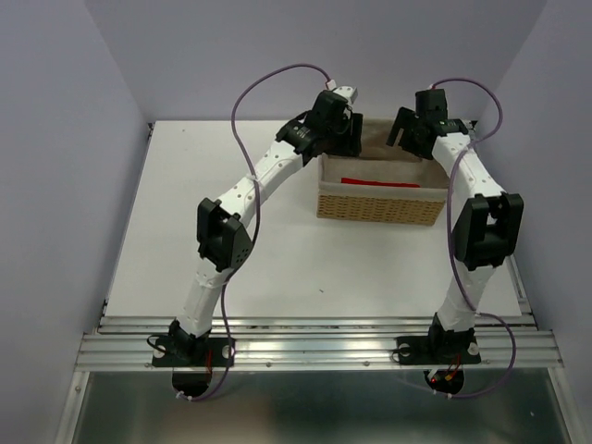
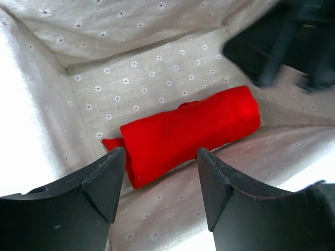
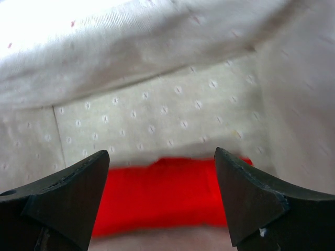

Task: Roll the t-shirts
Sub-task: Place the T-shirt in the bin.

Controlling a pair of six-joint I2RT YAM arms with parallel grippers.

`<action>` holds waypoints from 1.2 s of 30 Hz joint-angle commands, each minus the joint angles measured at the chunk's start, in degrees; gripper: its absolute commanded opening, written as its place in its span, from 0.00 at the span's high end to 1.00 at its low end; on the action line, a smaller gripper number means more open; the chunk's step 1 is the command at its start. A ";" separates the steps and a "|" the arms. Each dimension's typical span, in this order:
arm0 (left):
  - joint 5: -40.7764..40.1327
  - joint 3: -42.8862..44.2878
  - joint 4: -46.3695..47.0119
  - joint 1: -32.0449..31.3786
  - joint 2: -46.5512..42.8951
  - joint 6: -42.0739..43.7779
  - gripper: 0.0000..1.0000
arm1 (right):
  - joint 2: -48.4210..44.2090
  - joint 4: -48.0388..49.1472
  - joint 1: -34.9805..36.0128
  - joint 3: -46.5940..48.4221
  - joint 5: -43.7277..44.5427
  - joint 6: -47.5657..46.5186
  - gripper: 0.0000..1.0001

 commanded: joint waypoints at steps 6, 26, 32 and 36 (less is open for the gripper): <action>-1.97 -14.65 2.27 4.34 -16.78 -3.20 0.33 | 14.14 0.78 3.40 11.03 1.83 -1.85 0.13; 0.05 -60.80 17.12 -2.06 -43.95 -1.98 0.56 | 16.26 2.10 5.60 1.90 2.01 -3.96 0.13; 1.45 -65.02 22.30 -7.95 -41.85 -3.03 0.59 | 12.22 4.21 6.12 -4.24 3.32 -2.91 0.15; 1.46 -65.38 25.90 -9.27 -37.99 -4.17 0.59 | 8.70 7.98 6.13 -9.08 3.77 -2.55 0.15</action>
